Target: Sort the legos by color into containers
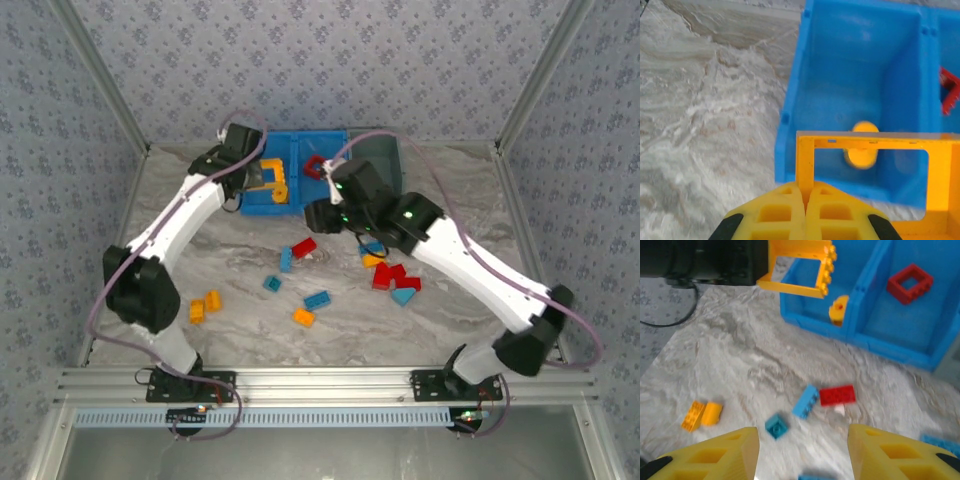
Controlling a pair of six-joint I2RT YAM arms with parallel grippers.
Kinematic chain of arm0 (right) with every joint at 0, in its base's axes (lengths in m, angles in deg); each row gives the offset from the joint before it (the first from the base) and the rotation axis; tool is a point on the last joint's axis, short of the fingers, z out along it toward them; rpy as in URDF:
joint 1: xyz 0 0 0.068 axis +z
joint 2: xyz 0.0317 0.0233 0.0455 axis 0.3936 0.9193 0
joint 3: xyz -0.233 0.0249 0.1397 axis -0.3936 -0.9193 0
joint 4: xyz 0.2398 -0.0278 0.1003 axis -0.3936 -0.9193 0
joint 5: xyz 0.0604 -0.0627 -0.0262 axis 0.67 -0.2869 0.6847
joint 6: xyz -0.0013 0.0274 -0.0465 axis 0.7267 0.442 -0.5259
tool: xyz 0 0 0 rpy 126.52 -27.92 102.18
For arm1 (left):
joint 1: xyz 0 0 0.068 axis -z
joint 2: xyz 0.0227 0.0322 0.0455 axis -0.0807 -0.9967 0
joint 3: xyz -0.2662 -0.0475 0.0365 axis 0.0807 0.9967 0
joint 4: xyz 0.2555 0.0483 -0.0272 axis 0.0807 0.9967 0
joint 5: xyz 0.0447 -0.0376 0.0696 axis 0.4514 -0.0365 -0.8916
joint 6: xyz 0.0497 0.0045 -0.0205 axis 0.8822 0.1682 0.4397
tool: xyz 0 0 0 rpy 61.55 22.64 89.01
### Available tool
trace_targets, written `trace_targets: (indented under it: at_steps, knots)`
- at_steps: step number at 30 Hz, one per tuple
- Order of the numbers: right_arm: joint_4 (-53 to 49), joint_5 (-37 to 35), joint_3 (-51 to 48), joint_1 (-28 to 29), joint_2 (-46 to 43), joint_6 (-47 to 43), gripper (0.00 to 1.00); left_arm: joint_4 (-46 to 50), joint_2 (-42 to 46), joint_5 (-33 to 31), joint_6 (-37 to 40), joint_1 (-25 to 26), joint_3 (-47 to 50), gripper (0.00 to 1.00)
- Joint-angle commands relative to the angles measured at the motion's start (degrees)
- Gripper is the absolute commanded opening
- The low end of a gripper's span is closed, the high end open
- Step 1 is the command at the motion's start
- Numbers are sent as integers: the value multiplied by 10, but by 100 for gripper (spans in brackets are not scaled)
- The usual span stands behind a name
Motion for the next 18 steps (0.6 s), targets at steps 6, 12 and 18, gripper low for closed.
trace_targets:
  at_steps: [6, 12, 18]
  knots:
    - [97, -130, 129, 27, 164, -21, 52, -44, -155, 29, 47, -28, -164, 0]
    - [100, -124, 131, 22, 199, 2, 52, -15, -256, 15, 45, -28, -279, 0]
    - [116, -122, 88, 17, 186, 24, 52, 29, -327, -6, 55, -26, -372, 0]
